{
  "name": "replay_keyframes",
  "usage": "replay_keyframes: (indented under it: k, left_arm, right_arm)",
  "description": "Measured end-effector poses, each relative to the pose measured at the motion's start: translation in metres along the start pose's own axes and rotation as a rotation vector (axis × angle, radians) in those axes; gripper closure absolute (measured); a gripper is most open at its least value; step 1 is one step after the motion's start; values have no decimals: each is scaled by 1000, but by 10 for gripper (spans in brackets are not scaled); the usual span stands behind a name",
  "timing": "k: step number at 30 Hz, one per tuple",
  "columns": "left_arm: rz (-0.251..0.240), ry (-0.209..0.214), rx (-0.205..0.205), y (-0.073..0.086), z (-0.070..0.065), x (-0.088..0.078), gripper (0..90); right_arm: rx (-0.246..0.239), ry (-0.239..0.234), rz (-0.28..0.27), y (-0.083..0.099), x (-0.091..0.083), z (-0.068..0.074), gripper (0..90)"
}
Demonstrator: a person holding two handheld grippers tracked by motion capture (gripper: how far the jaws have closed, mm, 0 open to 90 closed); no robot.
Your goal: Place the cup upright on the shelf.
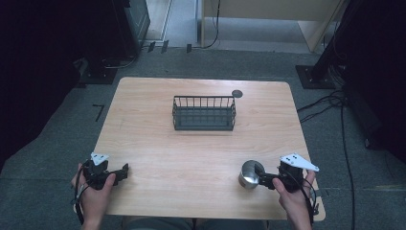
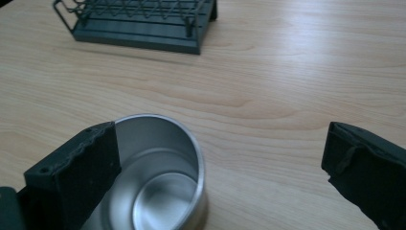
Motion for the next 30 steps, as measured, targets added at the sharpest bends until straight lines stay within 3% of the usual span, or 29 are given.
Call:
replay_keyframes:
  k: [8,14,22,30]
  left_arm:
    - [0,0,0,0,0,0,0]
    - [0,0,0,0,0,0,0]
    - [0,0,0,0,0,0,0]
    - [0,0,0,0,0,0,0]
  right_arm:
    - [-24,-54,19,5,10,22,0]
    - [-30,-75,29,11,17,31,0]
    - [-49,-78,46,23,23,39,0]
    - [-61,-51,91,39,32,40,5]
Point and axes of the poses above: each handheld gripper's, and its own axes: x roughly forward along the jaws, y roughly out of its underside, z roughly to its left, the point moved 7 cm from there along x, roughly forward along the jaws, and after that the axes turned 1 degree about -x, right-handed, at the moved point
